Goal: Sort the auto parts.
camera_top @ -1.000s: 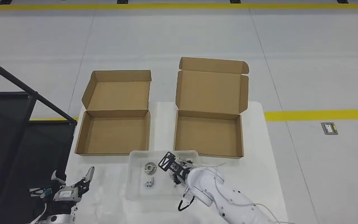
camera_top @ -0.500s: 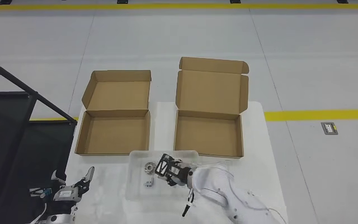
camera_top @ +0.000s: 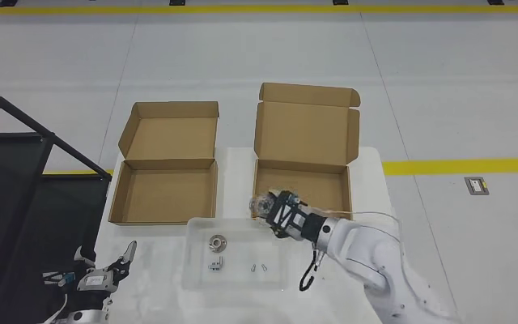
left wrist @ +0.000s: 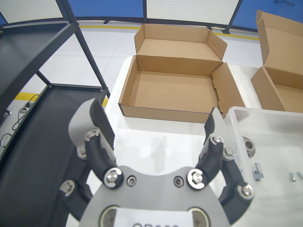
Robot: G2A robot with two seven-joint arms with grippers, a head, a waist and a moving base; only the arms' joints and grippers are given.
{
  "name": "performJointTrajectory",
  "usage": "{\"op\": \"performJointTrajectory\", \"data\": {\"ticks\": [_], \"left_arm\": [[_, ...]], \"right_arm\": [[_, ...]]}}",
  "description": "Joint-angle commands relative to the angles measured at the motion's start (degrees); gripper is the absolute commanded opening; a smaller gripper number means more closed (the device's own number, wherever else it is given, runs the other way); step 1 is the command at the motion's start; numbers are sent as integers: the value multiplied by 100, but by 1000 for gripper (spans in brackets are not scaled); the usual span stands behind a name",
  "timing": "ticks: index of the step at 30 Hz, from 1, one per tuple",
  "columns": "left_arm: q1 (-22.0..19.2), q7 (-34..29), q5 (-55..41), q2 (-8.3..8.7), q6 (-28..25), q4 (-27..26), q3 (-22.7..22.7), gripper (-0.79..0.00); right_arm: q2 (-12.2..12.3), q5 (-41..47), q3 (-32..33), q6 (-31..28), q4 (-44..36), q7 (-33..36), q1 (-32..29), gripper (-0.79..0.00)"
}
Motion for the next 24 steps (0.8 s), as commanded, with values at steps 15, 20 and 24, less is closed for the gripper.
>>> {"op": "performJointTrajectory", "data": {"ticks": [15,20,24], "left_arm": [[0,0,0,0,0,0,0,0],[0,0,0,0,0,0,0,0],[0,0,0,0,0,0,0,0]], "right_arm": [[-120,554,-79,-437,2327,-866,1414,-785],[-120,554,-79,-437,2327,-866,1414,-785],[-124,570,-90,-375,2329,-887,1381,-785]]}}
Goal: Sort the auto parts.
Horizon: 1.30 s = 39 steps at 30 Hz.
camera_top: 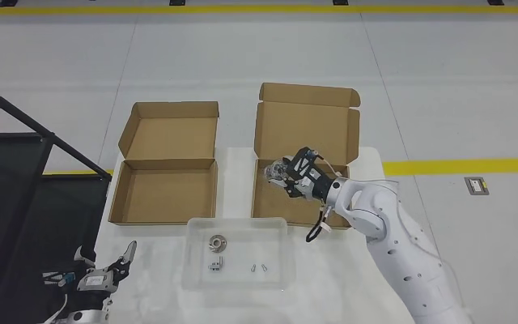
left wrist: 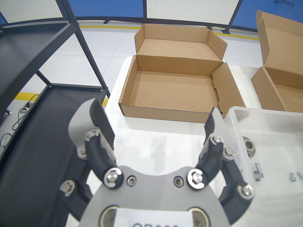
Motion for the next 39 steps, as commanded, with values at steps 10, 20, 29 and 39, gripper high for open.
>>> {"op": "performJointTrajectory", "data": {"ticks": [10,20,29,39], "left_arm": [[54,-46,194,-30,-107,-96,146,0],[101,-39,221,-40,-105,-116,147,0],[101,-39,221,-40,-105,-116,147,0],[101,-39,221,-40,-105,-116,147,0]], "right_arm": [[-440,100,-1081,1715,1423,162,836,-785],[-1014,263,-1975,2215,3508,322,1744,-785],[-1345,145,-2305,2494,4433,415,2071,-785],[-1590,207,-2393,2412,4978,373,2309,-12]]}}
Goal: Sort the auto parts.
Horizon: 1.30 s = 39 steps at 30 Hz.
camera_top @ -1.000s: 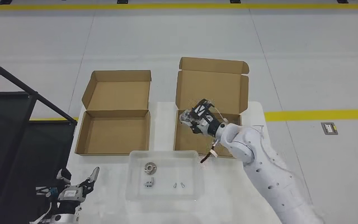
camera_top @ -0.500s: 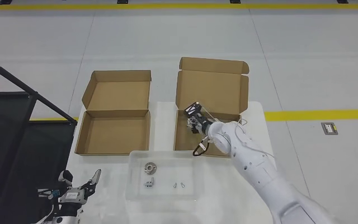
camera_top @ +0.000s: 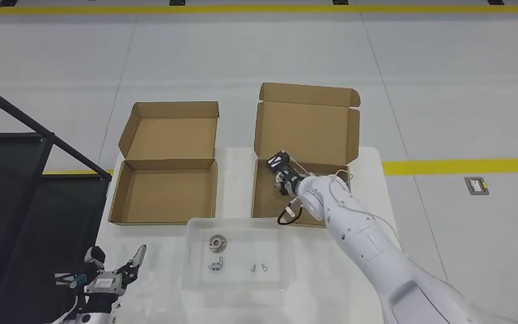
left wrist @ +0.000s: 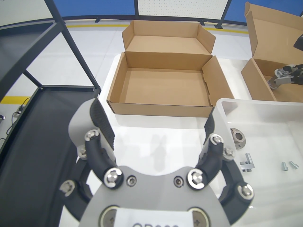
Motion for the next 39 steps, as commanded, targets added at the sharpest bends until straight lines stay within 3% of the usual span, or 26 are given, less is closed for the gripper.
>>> {"op": "performJointTrajectory", "data": {"ticks": [1,10,14,18,24,28,32,39], "left_arm": [[0,0,0,0,0,0,0,0],[0,0,0,0,0,0,0,0],[0,0,0,0,0,0,0,0],[0,0,0,0,0,0,0,0],[0,0,0,0,0,0,0,0],[0,0,0,0,0,0,0,0],[0,0,0,0,0,0,0,0],[0,0,0,0,0,0,0,0]], "right_arm": [[-21,-5,11,-48,76,-31,45,0],[22,-156,140,-185,-85,-237,46,0],[202,-251,361,-609,-563,-538,-114,0],[480,-516,664,-1130,-1553,-575,-497,0],[944,-916,1323,-1964,-3743,67,-1522,0],[1116,-931,1549,-2605,-4798,709,-2056,0],[1184,-873,1553,-2992,-5213,1317,-2245,0],[1184,-873,1553,-2992,-5213,1317,-2245,0]]}}
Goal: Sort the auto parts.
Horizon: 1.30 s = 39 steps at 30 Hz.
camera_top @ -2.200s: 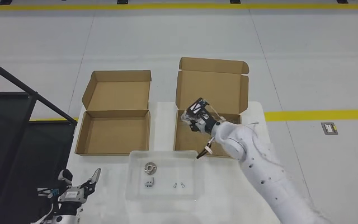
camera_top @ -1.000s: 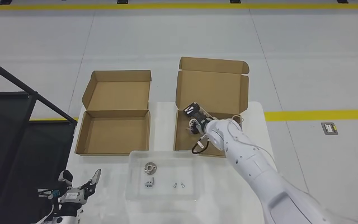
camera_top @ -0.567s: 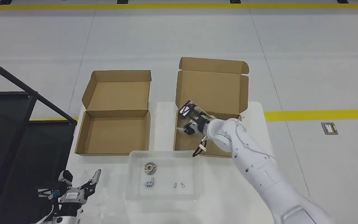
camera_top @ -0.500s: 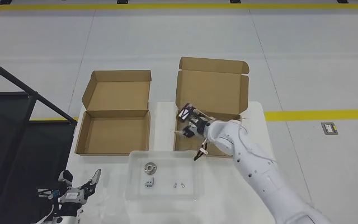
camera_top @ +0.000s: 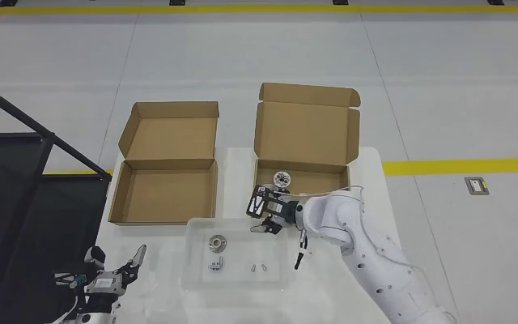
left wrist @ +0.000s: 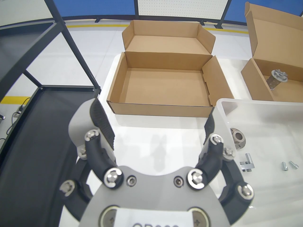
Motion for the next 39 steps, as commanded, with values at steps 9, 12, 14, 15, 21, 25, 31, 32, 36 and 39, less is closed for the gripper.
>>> {"op": "performJointTrajectory", "data": {"ticks": [9,12,14,15,21,25,31,32,36,39], "left_arm": [[0,0,0,0,0,0,0,0],[0,0,0,0,0,0,0,0],[0,0,0,0,0,0,0,0],[0,0,0,0,0,0,0,0],[0,0,0,0,0,0,0,0],[0,0,0,0,0,0,0,0],[0,0,0,0,0,0,0,0],[0,0,0,0,0,0,0,0],[0,0,0,0,0,0,0,0],[0,0,0,0,0,0,0,0]], "right_arm": [[-62,-753,-829,-893,-68,258,169,0],[-172,-672,-1226,-1000,186,543,362,0],[-256,-518,-1445,-1058,436,753,520,0],[-299,-442,-1535,-1023,579,841,586,0],[-550,-162,-2055,-753,1166,1236,836,0],[-651,-36,-2242,-748,1352,1374,919,0],[-708,77,-2317,-687,1469,1558,958,0],[-708,77,-2317,-687,1469,1558,958,0],[-708,77,-2317,-687,1469,1558,958,0],[-708,77,-2317,-687,1469,1558,958,0]]}}
